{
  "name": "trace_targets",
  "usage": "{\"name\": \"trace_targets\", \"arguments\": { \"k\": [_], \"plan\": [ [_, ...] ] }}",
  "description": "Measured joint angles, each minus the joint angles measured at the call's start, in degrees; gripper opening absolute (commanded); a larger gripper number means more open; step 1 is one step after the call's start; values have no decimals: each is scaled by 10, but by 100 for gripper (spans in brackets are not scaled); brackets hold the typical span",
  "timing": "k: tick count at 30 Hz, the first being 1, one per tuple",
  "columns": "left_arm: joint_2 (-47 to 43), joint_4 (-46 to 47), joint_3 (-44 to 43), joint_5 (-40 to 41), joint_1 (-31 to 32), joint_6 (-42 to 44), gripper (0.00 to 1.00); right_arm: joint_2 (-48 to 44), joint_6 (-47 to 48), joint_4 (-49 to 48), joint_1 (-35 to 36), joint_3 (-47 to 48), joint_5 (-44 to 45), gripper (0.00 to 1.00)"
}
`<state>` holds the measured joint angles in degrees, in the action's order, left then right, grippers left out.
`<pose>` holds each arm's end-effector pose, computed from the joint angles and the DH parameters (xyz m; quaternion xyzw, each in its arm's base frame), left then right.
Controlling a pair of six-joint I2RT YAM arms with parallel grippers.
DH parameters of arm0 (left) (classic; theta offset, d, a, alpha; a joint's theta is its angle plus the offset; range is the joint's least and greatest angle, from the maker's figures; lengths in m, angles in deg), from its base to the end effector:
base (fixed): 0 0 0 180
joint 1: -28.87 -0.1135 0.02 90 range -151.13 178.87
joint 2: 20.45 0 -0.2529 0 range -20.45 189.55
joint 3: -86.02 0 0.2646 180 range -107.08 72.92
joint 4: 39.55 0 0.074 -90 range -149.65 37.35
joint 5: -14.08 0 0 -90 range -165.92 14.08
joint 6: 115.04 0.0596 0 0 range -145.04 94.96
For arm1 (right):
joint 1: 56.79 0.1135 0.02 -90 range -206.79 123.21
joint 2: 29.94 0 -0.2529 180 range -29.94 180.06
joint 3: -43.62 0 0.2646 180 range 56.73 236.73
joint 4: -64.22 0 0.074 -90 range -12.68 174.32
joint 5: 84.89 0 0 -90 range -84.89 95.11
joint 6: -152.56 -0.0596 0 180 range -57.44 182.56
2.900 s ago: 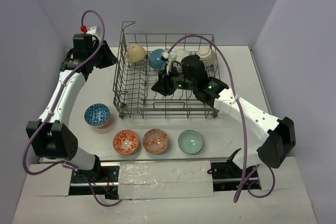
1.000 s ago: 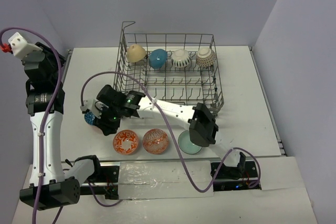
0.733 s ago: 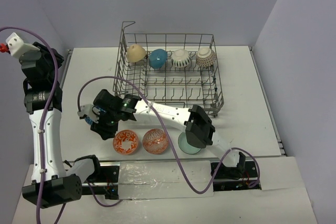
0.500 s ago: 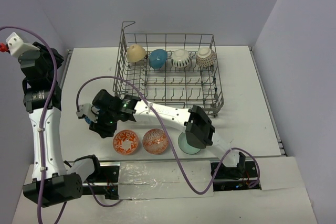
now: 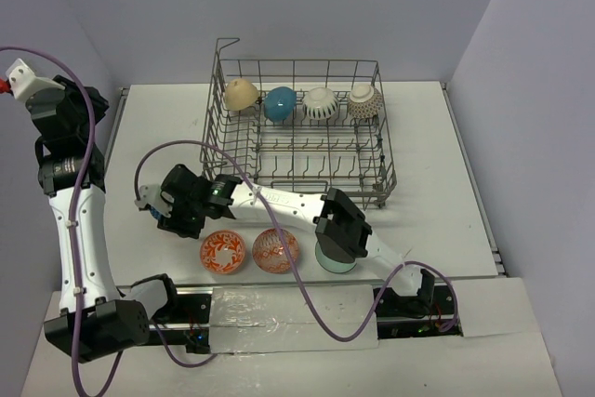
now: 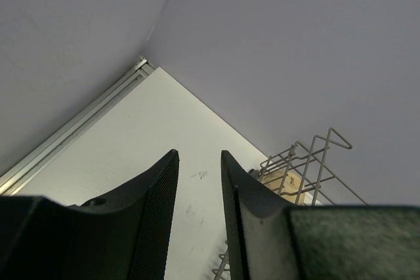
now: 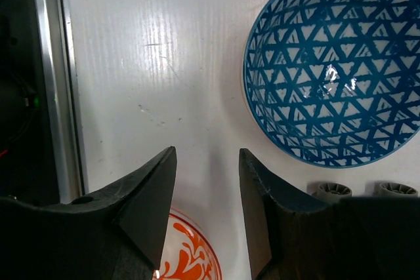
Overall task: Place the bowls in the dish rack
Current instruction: Pick up the bowl from the bowl.
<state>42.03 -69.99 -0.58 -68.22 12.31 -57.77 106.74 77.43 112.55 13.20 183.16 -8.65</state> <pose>0.2631 0.0866 0.4313 -0.3507 0.6569 -0.0441 0.6660 0.1786 0.5318 0.2062 -0.6534 0.6475 0.2723 0.2822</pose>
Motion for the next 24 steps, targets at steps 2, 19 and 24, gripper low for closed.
{"name": "trace_targets", "arguments": {
  "k": [2, 19, 24],
  "plan": [
    [3, 0, 0, -5, -3, -2, 37, 1, 0, -2, 0, 0, 5, 52],
    [7, 6, 11, -39, -13, -14, 36, 12, 16, -48, 2, 7, 39, 59],
    [8, 9, 20, -54, -23, -20, 36, 26, 19, -66, 4, 7, 59, 60]
  ]
}}
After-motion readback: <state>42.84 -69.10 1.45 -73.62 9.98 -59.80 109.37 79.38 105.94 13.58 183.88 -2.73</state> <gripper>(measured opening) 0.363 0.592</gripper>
